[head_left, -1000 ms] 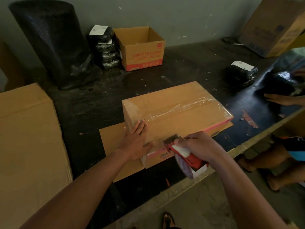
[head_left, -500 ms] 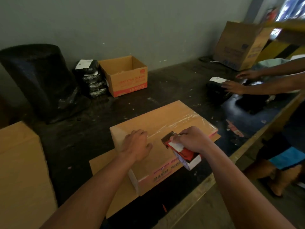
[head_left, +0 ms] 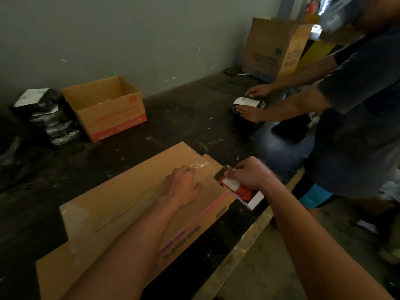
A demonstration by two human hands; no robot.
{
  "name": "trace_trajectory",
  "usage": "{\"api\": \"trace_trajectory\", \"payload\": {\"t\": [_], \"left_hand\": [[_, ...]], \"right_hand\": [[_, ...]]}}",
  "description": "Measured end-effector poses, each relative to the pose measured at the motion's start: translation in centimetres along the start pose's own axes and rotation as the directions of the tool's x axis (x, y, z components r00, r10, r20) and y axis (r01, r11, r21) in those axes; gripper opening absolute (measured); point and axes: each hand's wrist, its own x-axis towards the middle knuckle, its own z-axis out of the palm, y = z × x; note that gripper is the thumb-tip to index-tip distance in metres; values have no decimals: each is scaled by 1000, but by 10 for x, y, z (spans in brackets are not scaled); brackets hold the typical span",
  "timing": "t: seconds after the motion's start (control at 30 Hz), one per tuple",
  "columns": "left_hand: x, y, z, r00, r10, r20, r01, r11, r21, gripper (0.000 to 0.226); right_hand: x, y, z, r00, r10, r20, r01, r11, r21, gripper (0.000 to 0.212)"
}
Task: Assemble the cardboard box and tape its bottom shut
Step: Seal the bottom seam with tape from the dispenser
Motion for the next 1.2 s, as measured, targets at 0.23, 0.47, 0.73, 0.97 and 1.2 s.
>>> {"api": "trace_trajectory", "payload": {"t": [0.23, 0.47, 0.73, 0.97, 1.2], "left_hand": [[54, 50, 50, 997, -40, 58, 39, 999, 29, 67], [59, 48, 89, 990, -121, 76, 111, 985, 132, 79], [58, 38, 99, 996, -92, 20, 88, 986, 139, 78], [56, 39, 96, 995, -95, 12, 93, 987, 130, 75], [55, 41, 94, 995, -94, 20, 91, 988, 125, 74]], "right_hand": [[70, 67, -32, 999, 29, -20, -29, 1000, 1, 26], [118, 110, 1, 990, 141, -13, -139, 987, 76, 27], [138, 133, 55, 976, 213, -49, -209, 976, 67, 41], [148, 154, 65, 990, 130, -57, -127, 990, 55, 55], [158, 163, 58, 996, 67, -57, -62, 994, 85, 57]]}}
